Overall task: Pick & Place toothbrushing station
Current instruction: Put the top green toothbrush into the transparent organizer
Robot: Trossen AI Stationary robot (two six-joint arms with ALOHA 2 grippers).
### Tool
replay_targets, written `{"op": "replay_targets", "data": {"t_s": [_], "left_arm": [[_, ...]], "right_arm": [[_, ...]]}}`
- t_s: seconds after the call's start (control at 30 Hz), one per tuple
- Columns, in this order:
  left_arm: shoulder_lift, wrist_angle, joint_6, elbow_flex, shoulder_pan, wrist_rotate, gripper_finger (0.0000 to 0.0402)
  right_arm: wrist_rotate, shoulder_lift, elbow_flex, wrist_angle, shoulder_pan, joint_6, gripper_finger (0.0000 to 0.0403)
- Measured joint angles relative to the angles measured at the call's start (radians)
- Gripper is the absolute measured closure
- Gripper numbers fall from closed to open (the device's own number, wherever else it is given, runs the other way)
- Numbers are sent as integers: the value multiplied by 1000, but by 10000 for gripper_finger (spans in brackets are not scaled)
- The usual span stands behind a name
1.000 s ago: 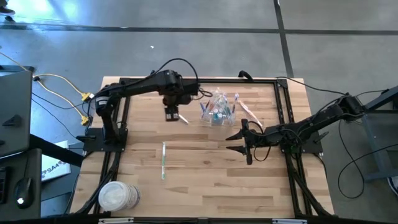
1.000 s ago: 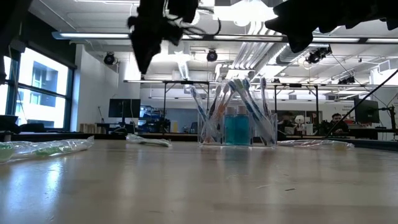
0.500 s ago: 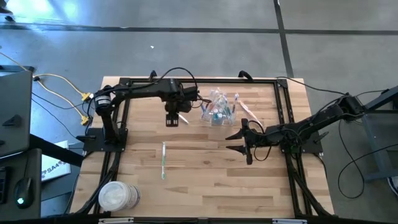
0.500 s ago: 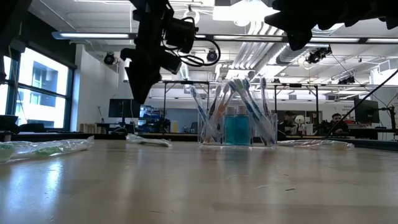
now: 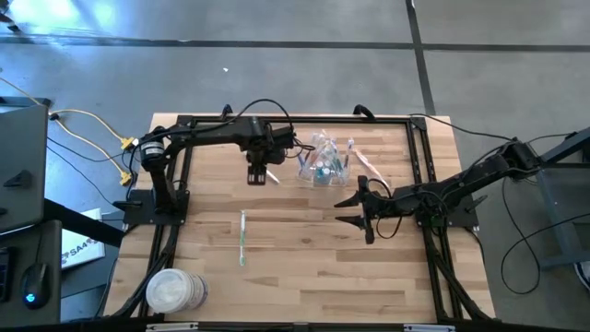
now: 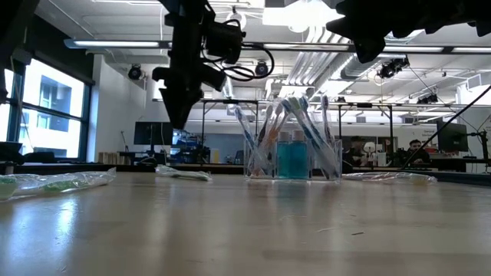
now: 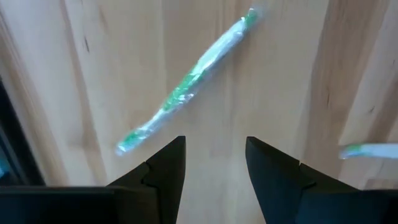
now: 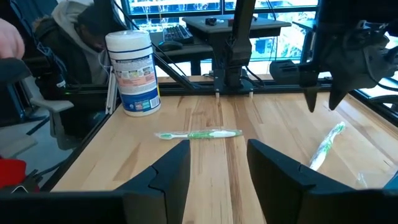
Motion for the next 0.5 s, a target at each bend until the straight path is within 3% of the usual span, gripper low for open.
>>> {"op": "replay_targets", "data": {"t_s": [0.13, 0.5], "left_arm": [[0, 18, 65, 0, 1, -2, 238], [-7, 24, 62, -106, 10, -2, 238]], "right_arm": [[0, 0, 0, 0, 0, 0, 251], [0, 0, 0, -22, 0, 3, 251]]}}
